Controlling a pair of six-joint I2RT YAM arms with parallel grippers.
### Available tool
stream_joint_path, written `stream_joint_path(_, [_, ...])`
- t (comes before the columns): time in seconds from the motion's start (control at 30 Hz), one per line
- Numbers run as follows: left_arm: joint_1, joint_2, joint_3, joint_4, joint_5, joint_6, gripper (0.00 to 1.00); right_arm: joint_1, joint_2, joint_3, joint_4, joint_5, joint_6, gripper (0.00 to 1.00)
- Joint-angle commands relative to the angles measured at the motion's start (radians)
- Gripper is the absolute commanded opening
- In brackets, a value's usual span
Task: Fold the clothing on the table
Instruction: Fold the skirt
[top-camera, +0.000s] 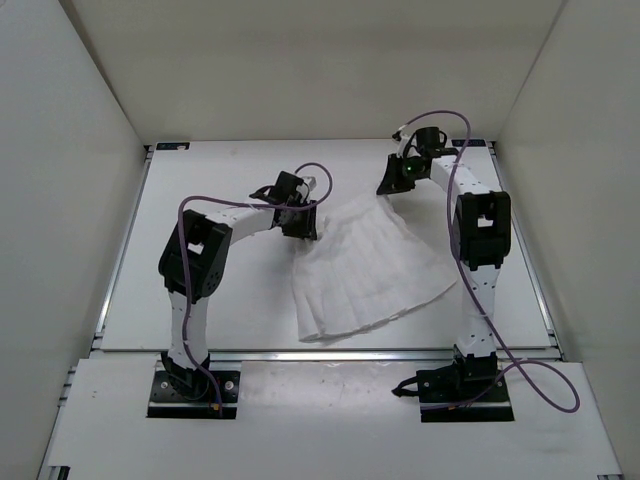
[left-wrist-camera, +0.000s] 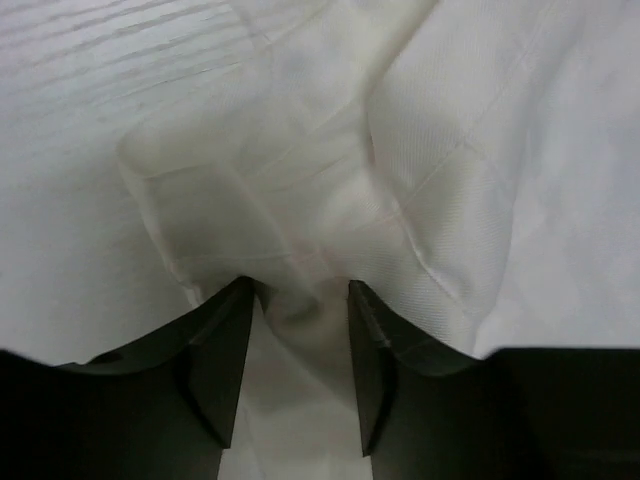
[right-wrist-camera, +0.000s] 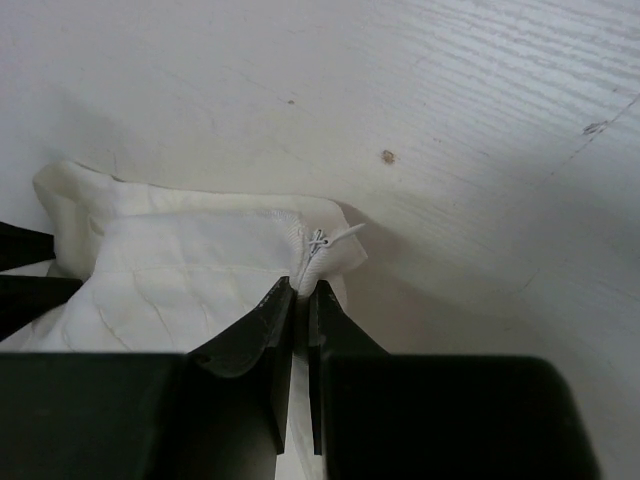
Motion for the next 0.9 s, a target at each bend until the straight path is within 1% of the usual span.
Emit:
stream_joint_path(0.0, [0.026,-0.083,-0.022,-0.018,-0.057,-0.027,0.57,0.021,-0.026,-0.025,-0.012,0.008,-0.024,0.05])
stream_joint_path(0.03, [0.029,-0.08,-0.016,-0.018,-0.074,-0.031,0.62,0.023,-0.031,-0.04,-0.018,0.011,-0.023,0.05])
stream_joint_path(0.07, [0.038,-0.082,-0.009,-0.019,-0.11,-0.034,0.68,0.026,-0.039,-0.045,-0.02,0.013,-0.029,0.09])
stream_joint_path(0.1, [0.036,-0.079,-0.008,-0.022,-0.144,-0.04,0.7,0.021,-0.043,-0.058,-0.03,0.014,-0.02,0.09])
stream_joint_path(0.17, [0.044,-0.066,0.008,-0.024,-0.158,-0.054,0.7,0.018,-0.055,-0.094,-0.014,0.025,-0.032,0.1])
stream_joint_path(0.23, [0.046,-0.051,0.006,-0.018,-0.168,-0.076,0.71,0.012,-0.066,-0.112,-0.03,0.023,-0.04,0.09])
stream_joint_path(0.33, [0.036,-0.053,-0.006,0.011,-0.172,-0.078,0.7,0.005,-0.074,-0.118,-0.035,0.028,-0.04,0.09])
stream_joint_path(0.4, [0.041,-0.063,-0.015,0.027,-0.212,-0.084,0.72,-0.008,-0.074,-0.126,-0.032,0.027,-0.04,0.09])
stream_joint_path(0.53, [0.068,-0.034,0.004,0.051,-0.186,-0.093,0.7,-0.017,-0.082,-0.143,-0.037,0.02,-0.037,0.08])
stream_joint_path(0.63, [0.084,0.01,0.034,0.044,-0.162,-0.106,0.66,-0.017,-0.078,-0.148,-0.026,0.01,-0.04,0.07])
stream_joint_path(0.73, [0.064,0.053,0.061,0.018,-0.158,-0.095,0.62,-0.012,-0.063,-0.131,-0.029,0.013,-0.032,0.07])
stream_joint_path(0.8, [0.058,0.059,0.063,0.027,-0.155,-0.101,0.57,-0.011,-0.059,-0.125,-0.033,0.011,-0.038,0.06])
stream_joint_path(0.83, [0.058,0.065,0.058,0.034,-0.146,-0.103,0.56,0.0,-0.046,-0.123,-0.029,0.007,-0.032,0.06])
stream_joint_path(0.87, [0.058,0.072,0.063,0.033,-0.134,-0.109,0.52,-0.006,-0.054,-0.123,-0.027,0.002,-0.038,0.06])
